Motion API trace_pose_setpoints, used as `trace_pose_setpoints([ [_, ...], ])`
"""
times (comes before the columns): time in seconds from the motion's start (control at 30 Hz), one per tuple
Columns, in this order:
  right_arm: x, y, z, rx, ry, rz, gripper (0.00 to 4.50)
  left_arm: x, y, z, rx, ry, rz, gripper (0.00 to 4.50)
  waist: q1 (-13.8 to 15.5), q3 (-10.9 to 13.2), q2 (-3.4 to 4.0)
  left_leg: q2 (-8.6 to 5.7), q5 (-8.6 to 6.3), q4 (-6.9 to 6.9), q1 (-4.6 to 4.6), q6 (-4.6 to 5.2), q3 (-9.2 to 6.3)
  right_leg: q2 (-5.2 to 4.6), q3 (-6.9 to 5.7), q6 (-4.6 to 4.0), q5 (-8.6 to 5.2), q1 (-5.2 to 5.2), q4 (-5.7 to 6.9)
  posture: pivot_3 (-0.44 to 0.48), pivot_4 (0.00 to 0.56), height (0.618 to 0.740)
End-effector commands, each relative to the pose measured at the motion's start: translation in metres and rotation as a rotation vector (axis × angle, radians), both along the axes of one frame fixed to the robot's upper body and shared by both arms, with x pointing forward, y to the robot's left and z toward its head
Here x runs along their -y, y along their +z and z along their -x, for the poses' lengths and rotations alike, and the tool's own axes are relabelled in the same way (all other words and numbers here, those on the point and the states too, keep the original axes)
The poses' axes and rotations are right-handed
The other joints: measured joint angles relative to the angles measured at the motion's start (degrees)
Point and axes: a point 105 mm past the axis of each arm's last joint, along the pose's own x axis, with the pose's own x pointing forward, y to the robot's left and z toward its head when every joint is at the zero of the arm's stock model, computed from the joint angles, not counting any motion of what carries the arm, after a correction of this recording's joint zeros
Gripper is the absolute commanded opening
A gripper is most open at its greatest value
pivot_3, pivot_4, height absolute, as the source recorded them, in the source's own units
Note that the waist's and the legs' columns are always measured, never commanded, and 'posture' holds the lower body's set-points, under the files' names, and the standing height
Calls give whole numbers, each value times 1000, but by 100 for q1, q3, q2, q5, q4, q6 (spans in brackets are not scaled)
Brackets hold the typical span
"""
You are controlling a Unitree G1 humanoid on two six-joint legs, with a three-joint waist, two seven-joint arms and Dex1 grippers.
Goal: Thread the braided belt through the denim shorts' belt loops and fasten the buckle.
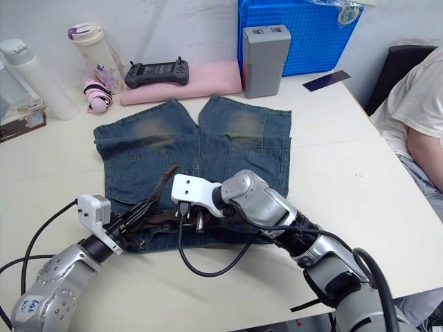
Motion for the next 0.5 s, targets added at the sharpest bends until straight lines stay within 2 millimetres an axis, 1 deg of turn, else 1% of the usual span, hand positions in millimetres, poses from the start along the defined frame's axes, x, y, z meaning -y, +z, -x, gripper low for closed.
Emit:
trace_pose_setpoints([
  [0.03,-4,23,1,49,22,-56,55,3,5,2,23,-4,-5,0,0,0,0,0,0,0,0,0,0,0,0,0,0,0,0,0,150,709],
  [0.17,-2,36,-1,62,25,-81,55,2,5,2,23,-4,-6,0,1,0,0,0,0,0,-1,0,0,0,0,0,0,0,0,0,150,709],
  [0.23,-3,40,1,62,37,-87,55,3,5,2,23,-4,-5,0,1,0,0,0,0,0,-1,0,-1,0,0,0,0,0,0,0,150,709],
  [0.5,-2,29,8,28,63,-47,55,3,4,2,23,-1,-1,0,2,0,1,0,0,0,-1,0,-1,0,0,0,0,0,0,0,150,709],
])
